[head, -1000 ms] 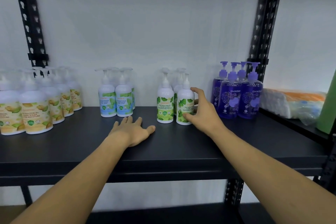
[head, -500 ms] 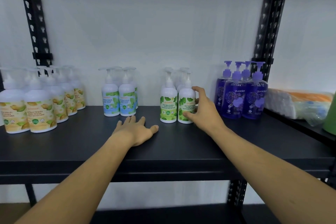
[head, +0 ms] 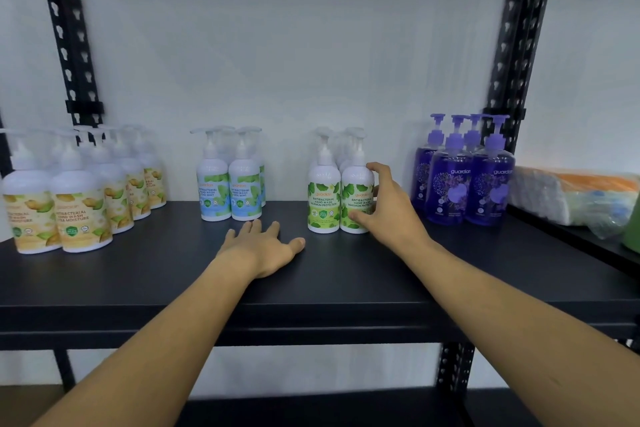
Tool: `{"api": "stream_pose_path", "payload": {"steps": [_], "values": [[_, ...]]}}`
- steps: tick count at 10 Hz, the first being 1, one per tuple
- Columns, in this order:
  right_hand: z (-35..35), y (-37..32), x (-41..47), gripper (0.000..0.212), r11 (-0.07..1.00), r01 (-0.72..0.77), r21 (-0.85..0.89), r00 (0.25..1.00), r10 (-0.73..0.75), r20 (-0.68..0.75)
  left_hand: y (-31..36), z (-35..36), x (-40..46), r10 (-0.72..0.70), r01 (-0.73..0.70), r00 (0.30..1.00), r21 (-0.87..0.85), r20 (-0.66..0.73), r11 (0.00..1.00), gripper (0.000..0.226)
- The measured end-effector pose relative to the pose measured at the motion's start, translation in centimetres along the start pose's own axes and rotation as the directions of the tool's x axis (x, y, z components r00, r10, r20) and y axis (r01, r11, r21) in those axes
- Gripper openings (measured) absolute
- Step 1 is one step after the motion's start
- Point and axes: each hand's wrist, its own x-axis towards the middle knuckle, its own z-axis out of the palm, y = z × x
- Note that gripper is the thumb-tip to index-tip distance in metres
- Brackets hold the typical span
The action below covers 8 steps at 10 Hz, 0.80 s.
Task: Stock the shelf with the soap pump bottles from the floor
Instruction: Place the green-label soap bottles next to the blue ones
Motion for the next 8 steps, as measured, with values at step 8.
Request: {"api": "stream_pose_path", "payload": {"steps": [8], "values": [[-1.6,-1.9,-1.9,0.089,0.985,-0.094,-0.143,0.991,0.106,0.079,0.0,0.0,-0.2,0.022,-0.025,0.997,-0.034,-0.079,0.999,0.073]]}}
